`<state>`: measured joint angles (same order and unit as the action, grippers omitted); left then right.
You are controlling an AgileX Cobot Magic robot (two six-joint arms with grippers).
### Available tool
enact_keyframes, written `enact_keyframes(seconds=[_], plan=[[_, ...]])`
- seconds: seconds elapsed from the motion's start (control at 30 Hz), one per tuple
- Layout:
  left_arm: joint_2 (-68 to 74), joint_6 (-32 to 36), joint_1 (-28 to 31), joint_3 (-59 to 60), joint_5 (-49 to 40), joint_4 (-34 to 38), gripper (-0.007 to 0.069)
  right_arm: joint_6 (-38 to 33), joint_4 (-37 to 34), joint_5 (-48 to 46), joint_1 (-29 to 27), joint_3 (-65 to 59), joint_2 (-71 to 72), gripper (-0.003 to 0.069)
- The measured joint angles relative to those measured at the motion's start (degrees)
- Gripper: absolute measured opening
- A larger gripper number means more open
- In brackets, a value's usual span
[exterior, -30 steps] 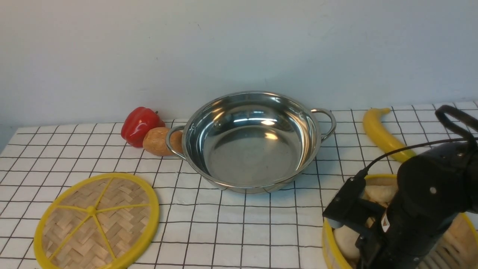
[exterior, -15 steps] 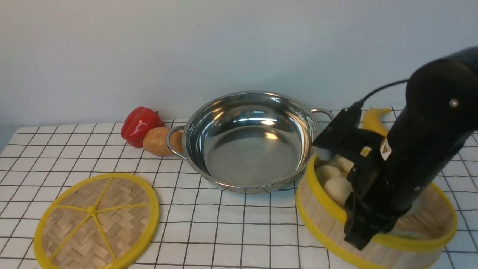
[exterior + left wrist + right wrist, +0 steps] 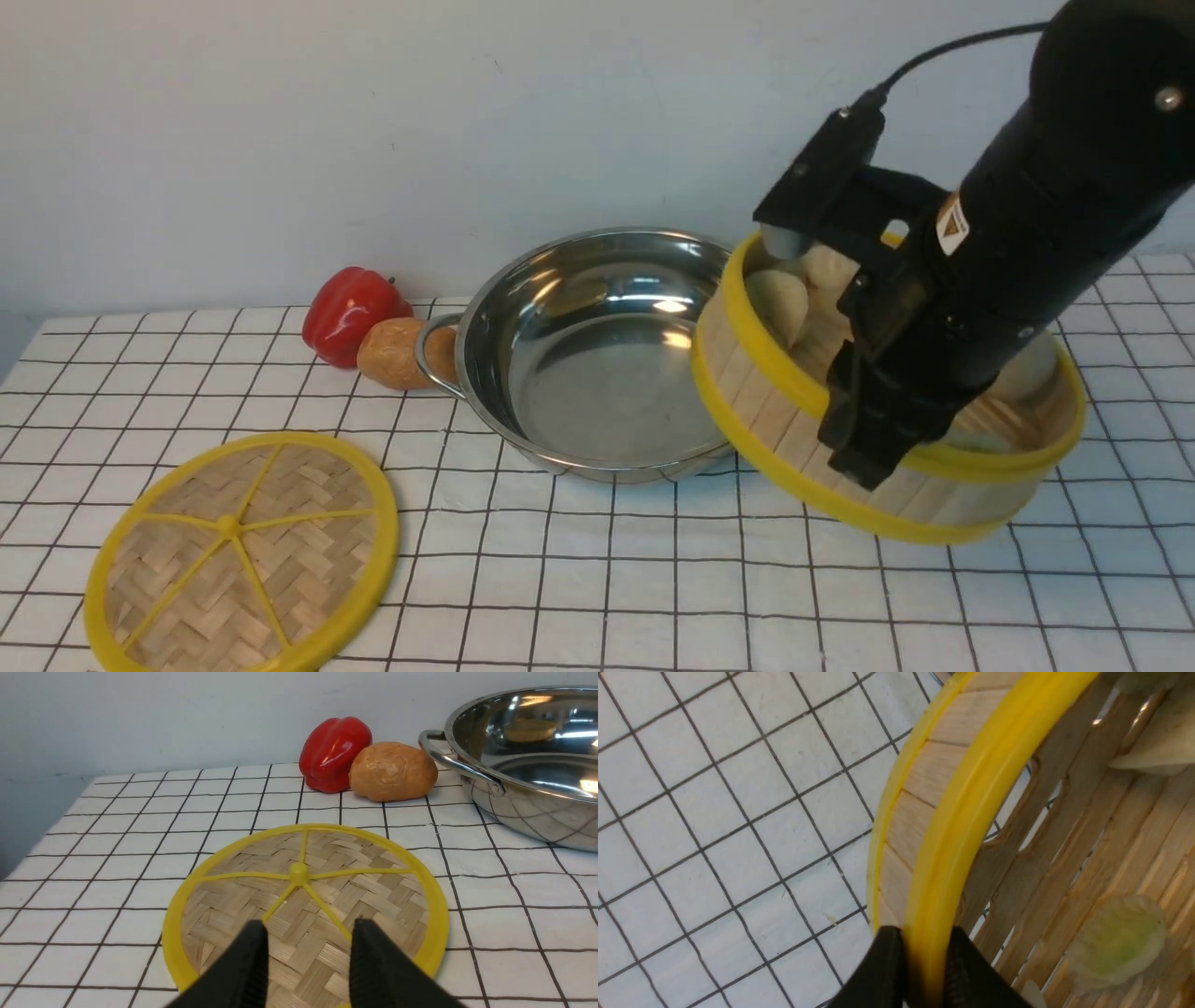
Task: Place the steamer in the pot on the white tablecloth, and put the lid on the steamer.
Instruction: 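Place the bamboo steamer basket of food into the steel pot with the right gripper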
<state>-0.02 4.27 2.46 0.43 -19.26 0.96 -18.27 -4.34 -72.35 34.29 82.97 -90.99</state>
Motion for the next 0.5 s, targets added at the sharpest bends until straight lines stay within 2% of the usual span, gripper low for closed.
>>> enact_keyframes(seconds=[0.27,0.5], plan=[[0.0,0.0,0.0,0.0,0.0,0.0,0.0243,-2.3,0.7,-0.6,0.5,8.9,-8.3,0.011],[0.0,0.0,0.0,0.0,0.0,0.0,0.0243,-4.9,5.4,-0.5,5.7,20.4,-15.9,0.011]])
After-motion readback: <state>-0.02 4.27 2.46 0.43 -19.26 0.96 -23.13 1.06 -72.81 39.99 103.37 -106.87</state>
